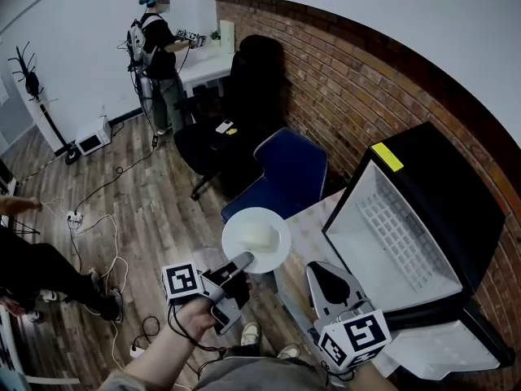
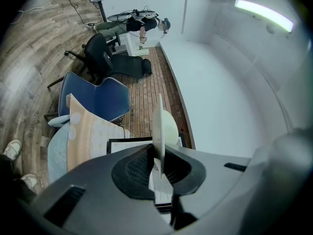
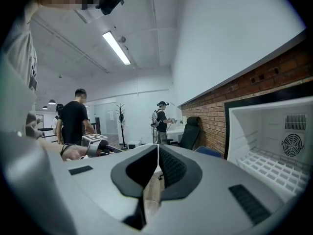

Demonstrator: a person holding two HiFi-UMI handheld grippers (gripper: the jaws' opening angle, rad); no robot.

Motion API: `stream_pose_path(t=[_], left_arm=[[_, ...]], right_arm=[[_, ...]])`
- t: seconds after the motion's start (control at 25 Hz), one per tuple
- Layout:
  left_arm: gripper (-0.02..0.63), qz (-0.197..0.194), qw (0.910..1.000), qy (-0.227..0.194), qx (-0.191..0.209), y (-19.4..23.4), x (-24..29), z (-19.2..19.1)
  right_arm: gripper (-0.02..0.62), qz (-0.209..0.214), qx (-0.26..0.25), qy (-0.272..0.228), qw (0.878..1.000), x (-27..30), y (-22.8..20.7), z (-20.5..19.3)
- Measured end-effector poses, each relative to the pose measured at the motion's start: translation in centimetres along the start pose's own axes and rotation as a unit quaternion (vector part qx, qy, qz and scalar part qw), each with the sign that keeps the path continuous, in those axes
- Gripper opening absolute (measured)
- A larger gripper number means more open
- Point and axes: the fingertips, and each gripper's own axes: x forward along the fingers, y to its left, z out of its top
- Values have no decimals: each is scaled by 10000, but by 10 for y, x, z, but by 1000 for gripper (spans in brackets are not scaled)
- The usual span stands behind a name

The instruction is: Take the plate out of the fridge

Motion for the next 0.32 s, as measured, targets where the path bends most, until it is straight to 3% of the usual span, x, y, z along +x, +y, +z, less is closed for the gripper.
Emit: stream_pose_path(t=[0.32], left_arm=[[41,-36,10000,58,22,-3,5,-3]], right_arm=[[31,-40,-46,-30,10000,-3,-4,1]])
